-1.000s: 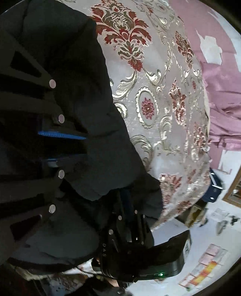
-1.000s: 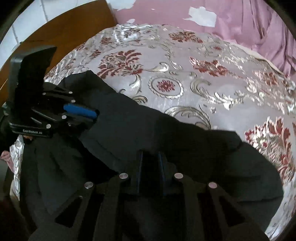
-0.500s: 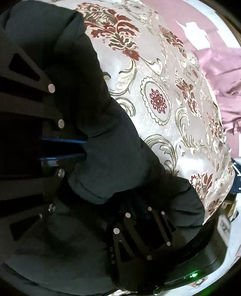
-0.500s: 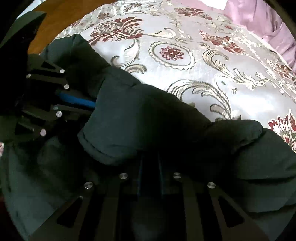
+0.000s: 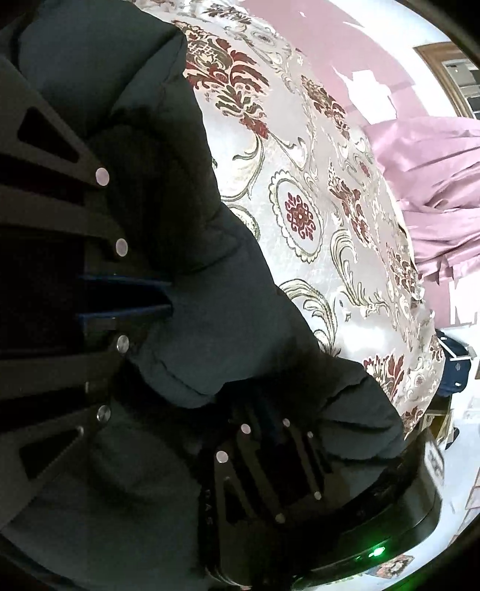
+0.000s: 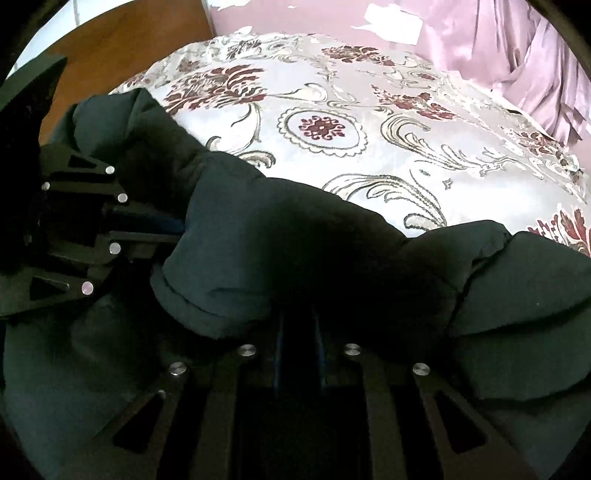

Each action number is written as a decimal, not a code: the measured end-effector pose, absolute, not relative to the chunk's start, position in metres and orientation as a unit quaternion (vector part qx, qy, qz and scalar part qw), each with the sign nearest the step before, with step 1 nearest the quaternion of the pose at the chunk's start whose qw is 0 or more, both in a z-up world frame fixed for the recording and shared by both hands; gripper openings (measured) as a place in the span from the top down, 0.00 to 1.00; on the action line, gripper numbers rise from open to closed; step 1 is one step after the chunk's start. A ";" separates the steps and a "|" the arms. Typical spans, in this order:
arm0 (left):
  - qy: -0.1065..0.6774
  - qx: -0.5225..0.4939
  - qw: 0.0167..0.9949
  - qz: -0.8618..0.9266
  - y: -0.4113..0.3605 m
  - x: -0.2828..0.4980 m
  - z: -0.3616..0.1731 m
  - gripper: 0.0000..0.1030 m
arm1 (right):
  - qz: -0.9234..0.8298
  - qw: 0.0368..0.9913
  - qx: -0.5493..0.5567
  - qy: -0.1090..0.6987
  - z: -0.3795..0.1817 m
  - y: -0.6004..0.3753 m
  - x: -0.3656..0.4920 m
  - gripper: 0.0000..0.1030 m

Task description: Fold large clothes

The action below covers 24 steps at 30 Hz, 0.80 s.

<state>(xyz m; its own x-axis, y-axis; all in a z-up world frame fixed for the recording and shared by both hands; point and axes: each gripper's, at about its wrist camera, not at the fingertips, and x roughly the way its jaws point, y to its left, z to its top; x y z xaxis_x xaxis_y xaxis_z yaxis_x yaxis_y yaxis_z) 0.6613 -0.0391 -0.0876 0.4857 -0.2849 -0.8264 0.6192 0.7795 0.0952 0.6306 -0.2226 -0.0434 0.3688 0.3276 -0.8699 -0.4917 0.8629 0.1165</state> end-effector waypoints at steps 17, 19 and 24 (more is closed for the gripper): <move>0.367 0.220 0.884 -0.189 -0.038 0.622 -0.060 0.78 | 0.229 0.871 -0.066 0.428 -0.016 -0.243 0.598 0.80; 0.365 0.225 0.887 -0.172 -0.040 0.619 -0.056 0.73 | 0.224 0.877 -0.064 0.420 -0.015 -0.246 0.592 0.76; 0.380 0.194 0.893 -0.141 -0.032 0.614 -0.045 0.48 | 0.226 0.883 -0.052 0.407 -0.009 -0.256 0.581 0.57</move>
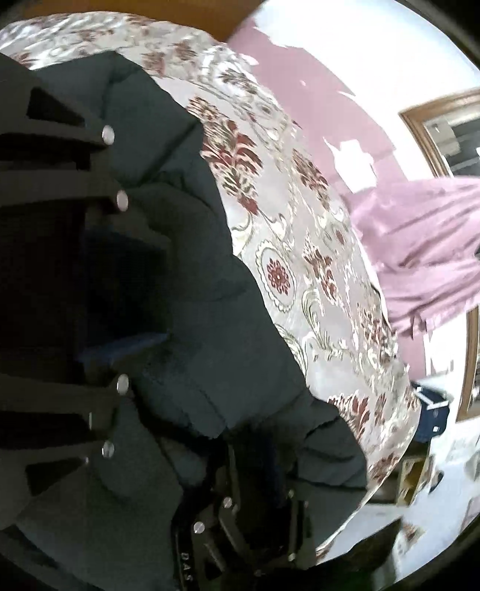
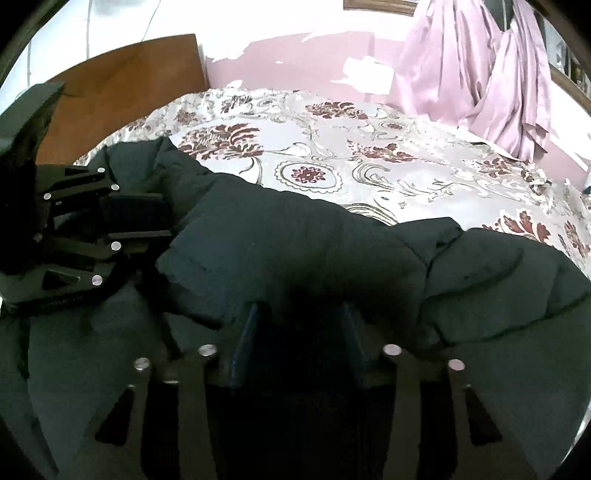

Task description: Fold large clothes

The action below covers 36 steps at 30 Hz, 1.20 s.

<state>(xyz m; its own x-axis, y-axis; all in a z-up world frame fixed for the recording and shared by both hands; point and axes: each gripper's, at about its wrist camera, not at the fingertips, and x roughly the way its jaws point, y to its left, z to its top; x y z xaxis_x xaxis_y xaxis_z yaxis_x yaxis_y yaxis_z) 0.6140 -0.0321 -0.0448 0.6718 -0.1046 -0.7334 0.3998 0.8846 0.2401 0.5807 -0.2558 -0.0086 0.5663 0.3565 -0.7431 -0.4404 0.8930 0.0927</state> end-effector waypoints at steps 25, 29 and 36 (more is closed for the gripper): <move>0.290 -0.012 0.955 -0.055 0.018 0.492 0.096 0.00 | 0.146 0.939 -0.047 0.307 0.152 -0.296 0.472 0.05; 0.280 -0.040 0.957 -0.067 0.023 0.462 0.117 0.00 | 0.139 0.946 -0.034 0.291 0.173 -0.297 0.446 0.04; 0.248 -0.058 0.963 -0.092 0.027 0.406 0.143 0.00 | 0.125 0.957 -0.011 0.261 0.200 -0.300 0.396 0.02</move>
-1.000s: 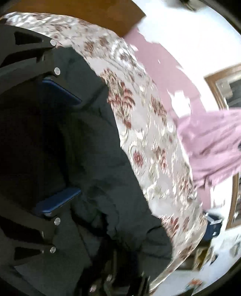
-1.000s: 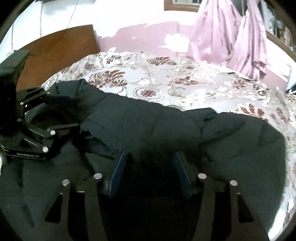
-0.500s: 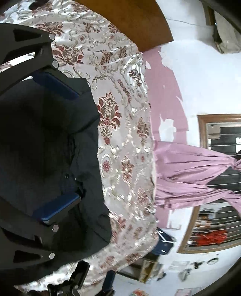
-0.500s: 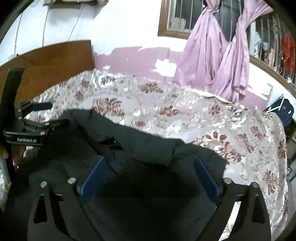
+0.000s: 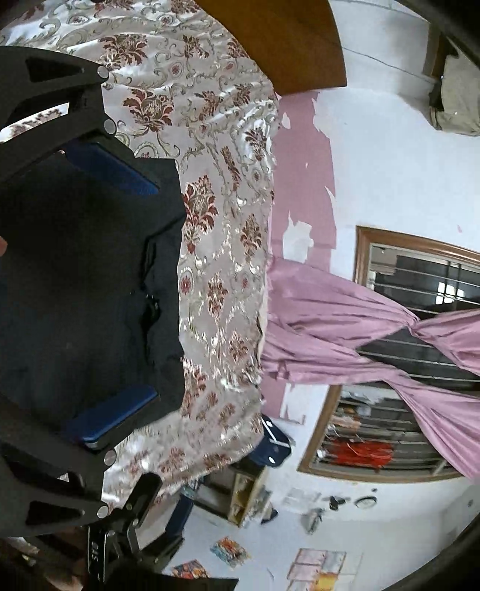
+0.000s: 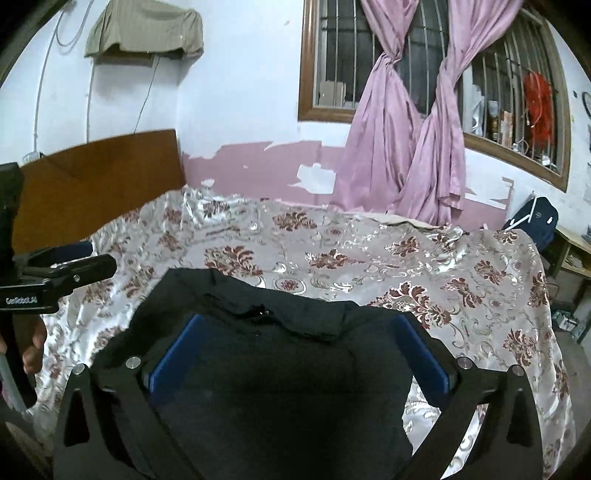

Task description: Fold large clothes

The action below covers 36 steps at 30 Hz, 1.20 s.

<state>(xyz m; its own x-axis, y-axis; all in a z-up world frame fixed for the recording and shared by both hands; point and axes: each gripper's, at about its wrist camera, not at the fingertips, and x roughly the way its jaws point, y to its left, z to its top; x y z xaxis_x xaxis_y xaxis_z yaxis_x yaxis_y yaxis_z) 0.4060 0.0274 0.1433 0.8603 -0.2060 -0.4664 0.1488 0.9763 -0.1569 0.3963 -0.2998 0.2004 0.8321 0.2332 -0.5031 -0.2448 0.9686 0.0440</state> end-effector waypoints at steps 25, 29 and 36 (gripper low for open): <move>0.216 -0.022 0.972 -0.093 0.009 0.252 0.155 0.00 | 0.132 0.969 0.032 0.206 0.219 -0.316 0.237 0.02; 0.195 -0.021 0.976 -0.090 0.010 0.230 0.151 0.00 | 0.137 0.969 0.031 0.202 0.217 -0.312 0.217 0.02; 0.174 -0.014 0.981 -0.086 0.007 0.199 0.149 0.00 | 0.156 0.970 0.013 0.185 0.215 -0.303 0.186 0.02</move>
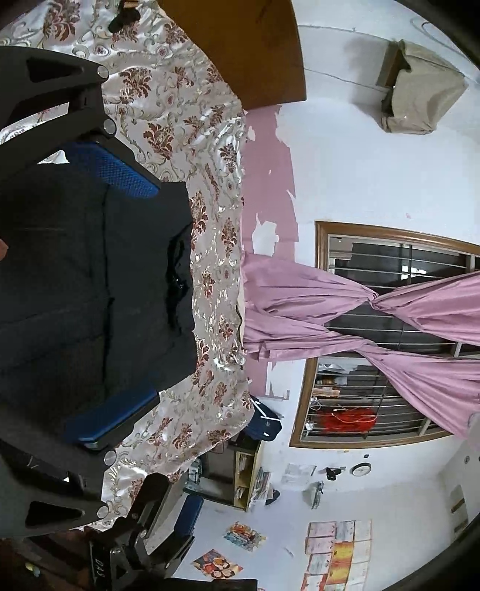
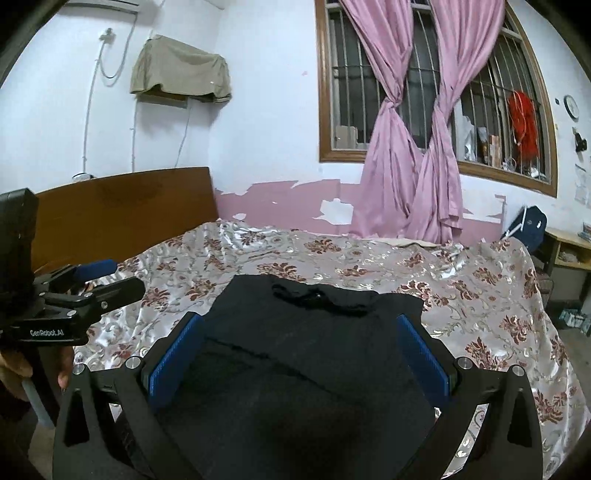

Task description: Fold large clothes

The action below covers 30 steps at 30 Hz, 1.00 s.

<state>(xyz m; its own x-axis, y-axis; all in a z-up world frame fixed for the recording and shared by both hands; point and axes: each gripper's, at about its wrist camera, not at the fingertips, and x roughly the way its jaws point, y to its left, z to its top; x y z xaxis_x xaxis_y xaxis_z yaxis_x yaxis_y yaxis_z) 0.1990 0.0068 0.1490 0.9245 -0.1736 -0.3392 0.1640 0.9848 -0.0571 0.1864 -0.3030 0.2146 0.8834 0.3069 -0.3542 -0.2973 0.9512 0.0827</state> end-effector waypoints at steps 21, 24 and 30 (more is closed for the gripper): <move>0.151 0.010 0.985 -0.081 0.000 0.139 0.122 0.00 | 0.155 0.974 -0.001 0.165 0.198 -0.308 0.127 0.02; 0.151 0.018 0.985 -0.081 -0.001 0.132 0.115 0.00 | 0.152 0.974 0.001 0.168 0.193 -0.310 0.121 0.02; 0.167 0.017 0.983 -0.081 0.002 0.126 0.095 0.00 | 0.141 0.974 0.001 0.177 0.179 -0.316 0.111 0.02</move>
